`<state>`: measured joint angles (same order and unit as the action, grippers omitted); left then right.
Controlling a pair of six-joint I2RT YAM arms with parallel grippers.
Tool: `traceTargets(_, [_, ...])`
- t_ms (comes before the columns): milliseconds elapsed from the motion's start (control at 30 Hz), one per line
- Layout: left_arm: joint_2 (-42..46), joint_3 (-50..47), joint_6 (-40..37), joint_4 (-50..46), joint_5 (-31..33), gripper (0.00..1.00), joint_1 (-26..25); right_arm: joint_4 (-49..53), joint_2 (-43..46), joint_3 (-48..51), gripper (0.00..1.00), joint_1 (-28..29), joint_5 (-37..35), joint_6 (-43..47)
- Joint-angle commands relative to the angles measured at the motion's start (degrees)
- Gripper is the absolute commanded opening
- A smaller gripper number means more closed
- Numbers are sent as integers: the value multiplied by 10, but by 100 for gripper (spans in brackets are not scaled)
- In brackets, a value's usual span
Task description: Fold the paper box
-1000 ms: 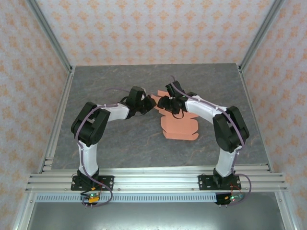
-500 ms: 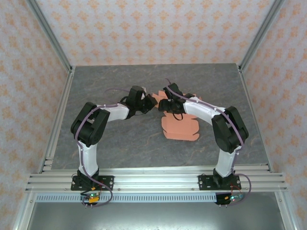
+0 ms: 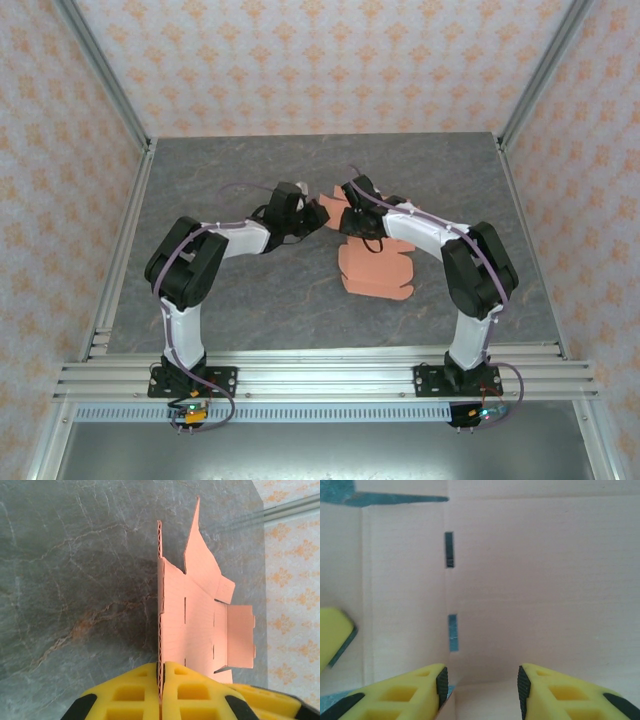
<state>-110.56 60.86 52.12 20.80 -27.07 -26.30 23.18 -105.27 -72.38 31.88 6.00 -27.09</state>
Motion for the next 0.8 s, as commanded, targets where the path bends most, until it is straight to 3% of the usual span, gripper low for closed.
traceTargets(0, [28, -20, -22, 56, 25, 4, -6, 12, 18, 13, 44, -14, -19, -43])
traceTargets(200, [42, -36, -31, 85, 48, 2, -18, 17, 11, 20, 45, -15, -49, -76])
traceTargets(367, [42, -49, -32, 103, 58, 2, -21, 9, 42, 16, 53, -19, 1, -120])
traceTargets(500, [44, -59, -15, 130, 60, 1, -25, 46, 60, -19, 59, -22, -33, -154])
traceTargets(633, [63, -63, -44, 131, 80, 1, -40, 74, 78, -43, 66, -42, -42, -252])
traceTargets(767, [84, -73, -88, 132, 102, 1, -56, 34, 85, -50, 79, -73, 31, -354])
